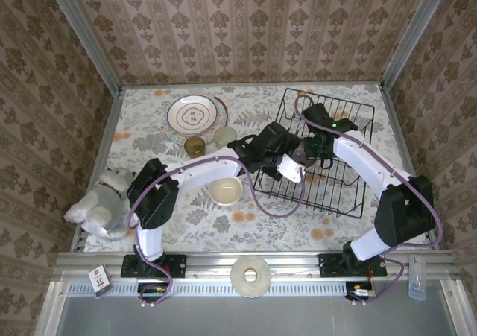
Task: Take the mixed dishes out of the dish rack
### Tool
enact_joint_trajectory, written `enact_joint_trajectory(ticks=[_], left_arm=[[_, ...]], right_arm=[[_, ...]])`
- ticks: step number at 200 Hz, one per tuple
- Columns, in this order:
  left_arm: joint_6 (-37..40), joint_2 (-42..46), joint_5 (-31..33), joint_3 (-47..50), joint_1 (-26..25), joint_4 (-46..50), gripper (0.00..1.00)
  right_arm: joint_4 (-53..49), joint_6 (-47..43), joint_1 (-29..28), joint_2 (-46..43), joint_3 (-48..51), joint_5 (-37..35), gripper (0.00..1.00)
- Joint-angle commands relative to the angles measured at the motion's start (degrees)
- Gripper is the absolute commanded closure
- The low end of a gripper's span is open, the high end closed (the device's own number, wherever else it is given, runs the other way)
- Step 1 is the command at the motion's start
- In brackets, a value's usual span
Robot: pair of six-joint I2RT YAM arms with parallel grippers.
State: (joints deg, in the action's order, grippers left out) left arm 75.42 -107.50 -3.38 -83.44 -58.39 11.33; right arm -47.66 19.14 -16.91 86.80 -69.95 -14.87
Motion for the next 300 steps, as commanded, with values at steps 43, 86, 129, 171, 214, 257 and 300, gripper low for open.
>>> enact_joint_trajectory(ticks=[43, 86, 129, 171, 214, 257, 300], left_arm=[[-27.94, 10.16, 0.06, 0.04, -0.61, -7.69, 0.0], [-53.9, 9.2, 4.32, -8.0, 2.94, 2.87, 0.0], [-78.49, 6.5, -1.51, -13.26, 8.3, 10.6, 0.0], [-87.94, 3.77, -3.28, -15.74, 6.45, 13.29, 0.0], [-91.59, -0.91, -4.56, -21.2, 4.95, 18.88, 0.07], [-93.85, -3.74, -5.18, -22.76, 5.04, 20.37, 0.27], [-94.93, -7.32, -4.58, -26.24, 5.0, 23.05, 0.4]], right_arm=[[6.29, 4.49, 5.58, -9.91, 3.12, -3.05, 1.0], [7.16, 6.06, 5.68, -13.56, 4.6, -3.5, 1.0], [7.35, 7.44, 5.34, -16.54, 5.55, -2.39, 1.0], [8.13, 9.02, 3.34, -17.5, 5.75, -2.26, 1.0], [9.06, 10.49, 1.18, -17.06, 5.88, -1.99, 1.0], [8.99, 10.94, 0.13, -18.34, 6.07, -1.63, 1.0], [8.91, 11.21, -0.46, -19.33, 6.58, -2.25, 1.0]])
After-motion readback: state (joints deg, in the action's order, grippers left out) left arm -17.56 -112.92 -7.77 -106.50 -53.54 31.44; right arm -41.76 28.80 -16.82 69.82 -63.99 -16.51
